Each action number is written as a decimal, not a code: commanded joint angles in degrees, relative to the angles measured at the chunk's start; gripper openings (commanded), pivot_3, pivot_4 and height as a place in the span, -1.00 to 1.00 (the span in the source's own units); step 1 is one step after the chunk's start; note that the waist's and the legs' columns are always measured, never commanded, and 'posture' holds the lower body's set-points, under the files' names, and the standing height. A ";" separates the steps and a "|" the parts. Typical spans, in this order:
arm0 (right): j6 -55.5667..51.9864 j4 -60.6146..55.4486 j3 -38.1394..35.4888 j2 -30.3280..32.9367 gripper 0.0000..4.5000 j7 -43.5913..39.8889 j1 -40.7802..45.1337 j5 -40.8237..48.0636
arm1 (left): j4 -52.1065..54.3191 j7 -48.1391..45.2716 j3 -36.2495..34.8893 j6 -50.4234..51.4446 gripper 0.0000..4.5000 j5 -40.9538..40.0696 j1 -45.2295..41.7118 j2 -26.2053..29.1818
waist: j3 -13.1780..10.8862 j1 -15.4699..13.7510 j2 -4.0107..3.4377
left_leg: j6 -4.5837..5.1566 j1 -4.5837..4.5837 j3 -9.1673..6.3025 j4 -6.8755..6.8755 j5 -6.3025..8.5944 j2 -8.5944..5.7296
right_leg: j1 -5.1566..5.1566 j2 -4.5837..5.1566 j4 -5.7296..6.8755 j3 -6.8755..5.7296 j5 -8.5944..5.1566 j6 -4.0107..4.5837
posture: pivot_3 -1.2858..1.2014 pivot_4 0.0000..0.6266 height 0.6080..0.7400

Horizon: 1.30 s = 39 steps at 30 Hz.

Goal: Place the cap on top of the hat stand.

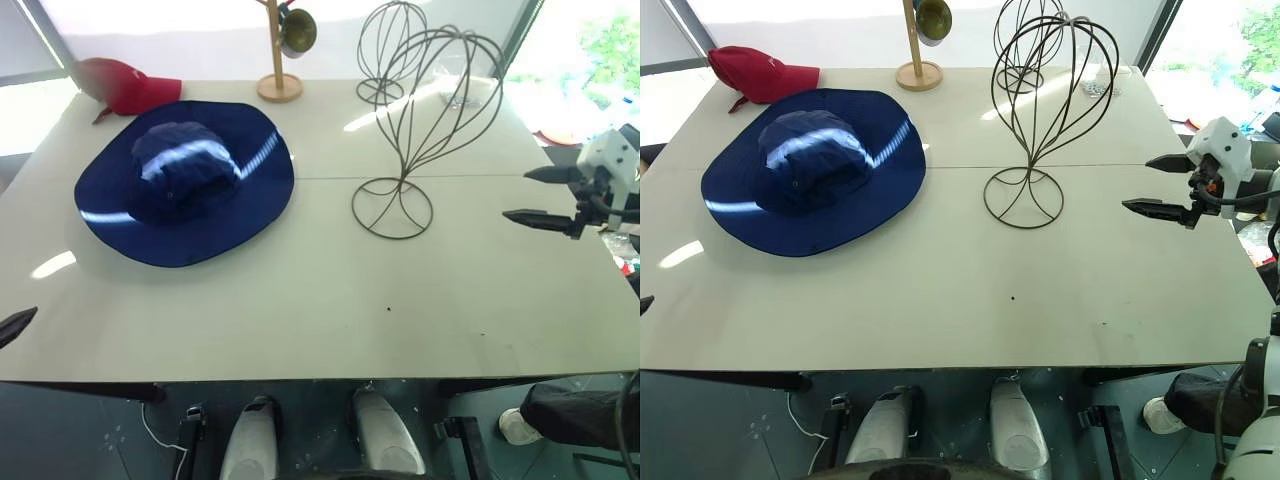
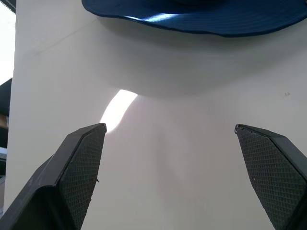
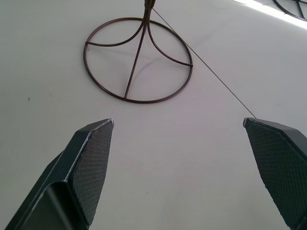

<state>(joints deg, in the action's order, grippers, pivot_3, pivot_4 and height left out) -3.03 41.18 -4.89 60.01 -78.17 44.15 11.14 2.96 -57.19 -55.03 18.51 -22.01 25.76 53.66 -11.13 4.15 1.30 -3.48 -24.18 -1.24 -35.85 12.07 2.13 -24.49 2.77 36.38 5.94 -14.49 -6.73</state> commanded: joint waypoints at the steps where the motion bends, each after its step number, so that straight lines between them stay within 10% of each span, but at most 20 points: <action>1: 1.37 0.31 -1.27 1.12 0.97 -0.33 1.54 0.03 | 0.80 -0.50 -1.33 -0.65 1.00 -0.47 -0.15 0.08 | 0.00 0.00 0.00 | 0.00 0.00 0.00 0.00 0.00 0.00 | 0.00 0.00 0.00 0.00 0.00 0.00 | 0.03 -0.52 0.98; 14: -3.30 -3.31 -2.45 1.49 0.97 -1.23 0.77 2.15 | 6.11 -0.77 4.94 -1.35 1.00 0.02 -8.40 4.53 | 0.00 -0.14 0.00 | 0.00 0.00 0.00 -0.06 0.00 0.00 | 0.03 -0.01 0.05 0.01 0.01 -0.01 | 0.03 -0.52 0.98; 20: -18.63 -30.19 -8.84 3.38 0.97 -2.01 -10.30 13.07 | 12.69 -0.88 18.37 -7.57 1.00 4.59 -16.27 9.64 | -0.03 -0.34 -0.07 | 0.00 0.00 -0.03 -0.06 0.00 0.00 | 0.03 -0.04 0.17 0.02 0.01 -0.04 | 0.03 -0.52 0.98; 28: -41.95 -62.86 -19.17 3.88 0.97 7.40 -20.43 31.33 | 7.90 1.21 41.86 -23.78 1.00 19.95 -28.00 10.15 | -0.04 -0.14 -0.16 | 0.01 0.13 -0.04 -0.17 0.00 0.01 | 0.02 -0.10 0.49 0.07 -0.01 -0.06 | 0.03 -0.52 0.98; 39: -48.28 -71.92 -24.23 3.88 0.97 16.89 -24.90 37.47 | -7.65 19.10 60.89 -31.06 1.00 45.31 -43.41 -1.27 | -0.02 -1.67 -0.07 | 0.02 0.00 -0.06 -0.39 -0.01 -0.03 | 0.02 -0.10 0.60 0.07 0.04 -0.21 | 0.03 -0.52 0.98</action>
<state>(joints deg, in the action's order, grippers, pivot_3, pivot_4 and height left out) -51.04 -29.21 -26.61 63.07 -62.28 18.96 47.30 -3.34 -42.72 5.01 -12.11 18.76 -16.56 52.69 -11.14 2.49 1.23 -3.45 -24.18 -1.30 -36.25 12.06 2.11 -24.47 2.67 36.99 6.01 -14.41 -7.01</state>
